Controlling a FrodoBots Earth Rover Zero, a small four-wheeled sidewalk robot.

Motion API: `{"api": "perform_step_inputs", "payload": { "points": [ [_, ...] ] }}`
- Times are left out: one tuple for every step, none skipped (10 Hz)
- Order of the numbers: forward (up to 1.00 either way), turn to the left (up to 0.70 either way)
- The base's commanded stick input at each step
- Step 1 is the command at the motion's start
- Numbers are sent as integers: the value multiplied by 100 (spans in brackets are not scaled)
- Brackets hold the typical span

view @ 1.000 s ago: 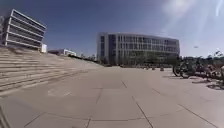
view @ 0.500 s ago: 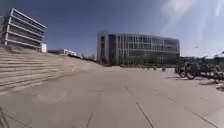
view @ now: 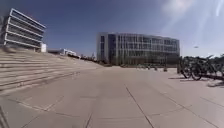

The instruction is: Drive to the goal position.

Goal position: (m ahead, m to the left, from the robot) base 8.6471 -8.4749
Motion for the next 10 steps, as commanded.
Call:
{"api": "perform_step_inputs", "payload": {
  "points": [
    [70,0],
    [70,0],
    [70,0],
    [70,0],
    [70,0],
    [70,0],
    [70,0],
    [70,0],
    [70,0],
    [70,0]
  ]
}}
